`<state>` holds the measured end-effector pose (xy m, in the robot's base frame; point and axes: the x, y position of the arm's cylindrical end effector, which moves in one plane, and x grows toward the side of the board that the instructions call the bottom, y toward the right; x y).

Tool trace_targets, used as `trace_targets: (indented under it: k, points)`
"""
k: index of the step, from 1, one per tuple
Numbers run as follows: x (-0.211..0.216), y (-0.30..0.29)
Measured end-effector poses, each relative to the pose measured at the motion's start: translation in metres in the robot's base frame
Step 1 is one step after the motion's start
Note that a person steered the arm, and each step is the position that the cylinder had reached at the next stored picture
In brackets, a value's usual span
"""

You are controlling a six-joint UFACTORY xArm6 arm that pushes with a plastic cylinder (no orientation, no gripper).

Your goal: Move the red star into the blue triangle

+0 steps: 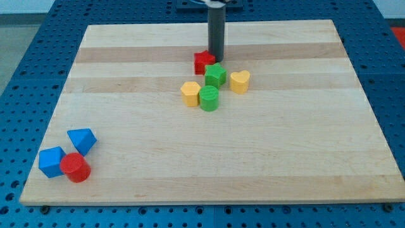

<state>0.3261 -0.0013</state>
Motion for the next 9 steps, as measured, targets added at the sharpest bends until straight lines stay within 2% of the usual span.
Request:
trace_targets:
  k: [2, 5, 7, 9]
  points:
    - [0.035, -0.070]
    - [0.119, -0.144]
    - [0.167, -0.162]
    - [0.180, -0.178]
